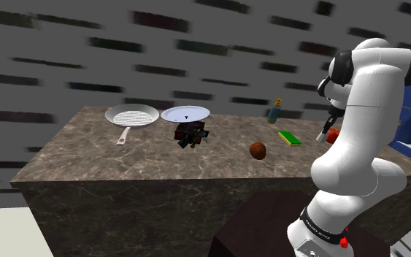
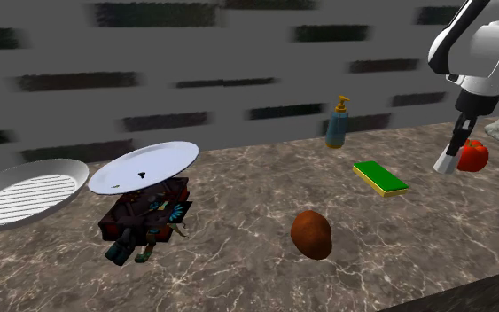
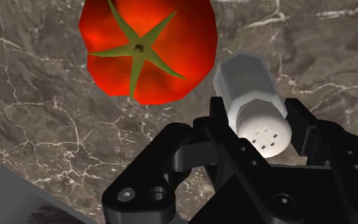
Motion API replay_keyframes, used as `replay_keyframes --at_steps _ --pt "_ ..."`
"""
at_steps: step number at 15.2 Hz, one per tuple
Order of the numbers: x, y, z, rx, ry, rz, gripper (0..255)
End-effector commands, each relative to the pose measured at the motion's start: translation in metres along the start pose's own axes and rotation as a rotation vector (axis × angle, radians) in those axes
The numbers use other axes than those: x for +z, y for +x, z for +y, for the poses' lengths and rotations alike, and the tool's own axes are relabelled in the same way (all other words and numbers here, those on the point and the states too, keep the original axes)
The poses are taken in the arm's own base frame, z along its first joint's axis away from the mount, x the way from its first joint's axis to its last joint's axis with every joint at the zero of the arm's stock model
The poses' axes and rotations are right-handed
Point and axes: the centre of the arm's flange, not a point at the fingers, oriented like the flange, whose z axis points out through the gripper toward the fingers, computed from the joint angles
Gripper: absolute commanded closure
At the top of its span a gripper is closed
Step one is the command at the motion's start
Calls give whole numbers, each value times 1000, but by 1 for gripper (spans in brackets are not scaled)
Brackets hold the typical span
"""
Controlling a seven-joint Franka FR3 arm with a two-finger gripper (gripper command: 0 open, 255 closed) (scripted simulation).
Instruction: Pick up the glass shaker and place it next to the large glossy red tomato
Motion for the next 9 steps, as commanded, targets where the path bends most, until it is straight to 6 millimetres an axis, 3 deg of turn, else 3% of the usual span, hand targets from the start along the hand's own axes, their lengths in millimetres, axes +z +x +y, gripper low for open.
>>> replay_keyframes --at_steps 1,5,6,9 --pt "1 0 0 0 0 0 255" --pt "1 0 0 0 0 0 255" --pt "1 0 0 0 0 0 0" --pt "1 0 0 0 0 0 0"
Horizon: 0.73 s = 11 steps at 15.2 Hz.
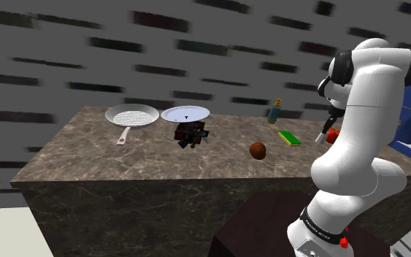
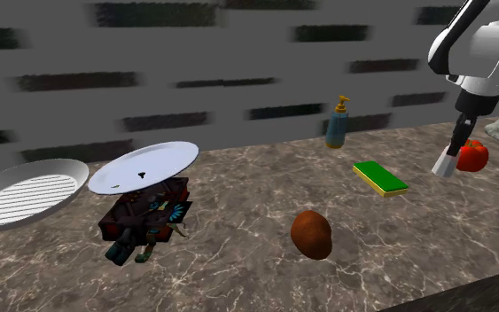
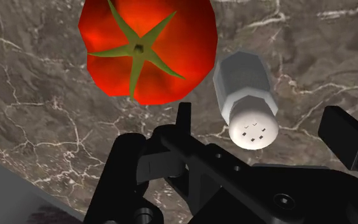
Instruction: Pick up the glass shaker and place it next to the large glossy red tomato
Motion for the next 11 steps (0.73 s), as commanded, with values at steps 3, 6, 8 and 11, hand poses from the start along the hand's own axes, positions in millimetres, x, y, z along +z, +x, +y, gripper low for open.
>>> replay_keyframes --at_steps 3,6,8,11 --pt "-13 0 0 0 0 0 0" --pt "-50 0 0 0 0 0 0" --pt "-50 0 0 0 0 0 0" --pt "-50 0 0 0 0 0 0"
